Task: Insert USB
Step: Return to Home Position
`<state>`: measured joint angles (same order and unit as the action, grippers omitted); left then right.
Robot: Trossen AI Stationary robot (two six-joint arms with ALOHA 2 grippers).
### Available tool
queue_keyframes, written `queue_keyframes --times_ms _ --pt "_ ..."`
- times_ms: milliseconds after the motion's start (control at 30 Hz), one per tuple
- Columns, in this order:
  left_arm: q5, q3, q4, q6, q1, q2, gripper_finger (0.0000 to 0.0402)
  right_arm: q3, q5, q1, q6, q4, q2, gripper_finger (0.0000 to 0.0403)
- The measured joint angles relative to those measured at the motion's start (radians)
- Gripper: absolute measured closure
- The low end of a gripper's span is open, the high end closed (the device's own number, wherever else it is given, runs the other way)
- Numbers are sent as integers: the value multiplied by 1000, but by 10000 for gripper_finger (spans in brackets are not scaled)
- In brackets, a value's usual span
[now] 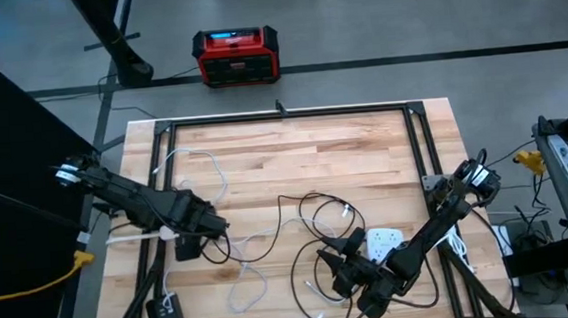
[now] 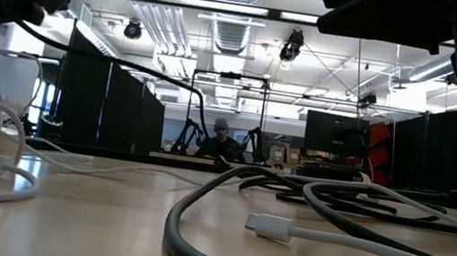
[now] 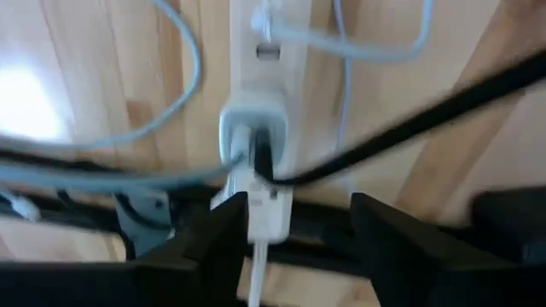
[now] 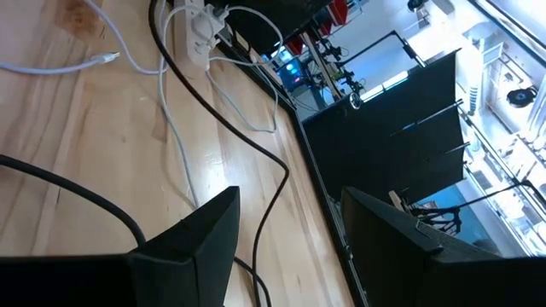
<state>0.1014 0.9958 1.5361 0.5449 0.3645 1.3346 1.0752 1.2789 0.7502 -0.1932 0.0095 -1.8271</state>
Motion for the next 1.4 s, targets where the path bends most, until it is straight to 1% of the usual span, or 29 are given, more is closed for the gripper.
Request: queue_keyframes --times_ms 67,200,233,300,367,433,533,600,667,733,800,867,933,1033,1133,1300,1400 --pt "45 0 39 32 0 0 184 0 -1 0 4 -3 0 213" --pt "127 4 36 123 0 -10 180 0 -12 -1 25 -37 1 213" --pt "131 9 36 155 1 -11 183 0 -32 -2 43 -68 5 213" --pt "128 24 6 191 6 -18 198 0 -119 -5 117 -170 31 217" --pt "109 47 -90 198 15 -40 223 0 -232 -14 246 -314 75 227" --pt "55 69 -203 197 23 -64 256 1 -330 -18 406 -496 132 242" --pt "-52 90 -392 174 33 -115 308 -7 -403 -14 598 -722 215 272" --pt "-104 90 -508 150 36 -160 339 -31 -455 -1 668 -800 288 293" --pt "-132 90 -620 108 41 -197 366 -68 -546 9 690 -791 374 317" --pt "-167 90 -711 32 52 -230 387 -118 -653 15 707 -756 465 343" --pt "-217 90 -796 -62 64 -260 398 -177 -744 23 715 -683 562 368" --pt "-250 89 -860 -155 68 -283 398 -242 -806 31 717 -585 665 391" --pt "-271 89 -917 -236 67 -300 399 -308 -859 36 716 -464 768 398" --pt "-293 87 -981 -336 60 -324 400 -398 -930 35 679 -264 915 393" --pt "-312 83 -1009 -395 50 -346 400 -451 -972 35 577 -144 1051 392" --pt "-320 49 -1013 -405 18 -408 401 -470 -967 35 468 -137 1278 401" --pt "-329 -7 -1032 -396 -9 -471 401 -478 -965 35 438 -174 1405 401"
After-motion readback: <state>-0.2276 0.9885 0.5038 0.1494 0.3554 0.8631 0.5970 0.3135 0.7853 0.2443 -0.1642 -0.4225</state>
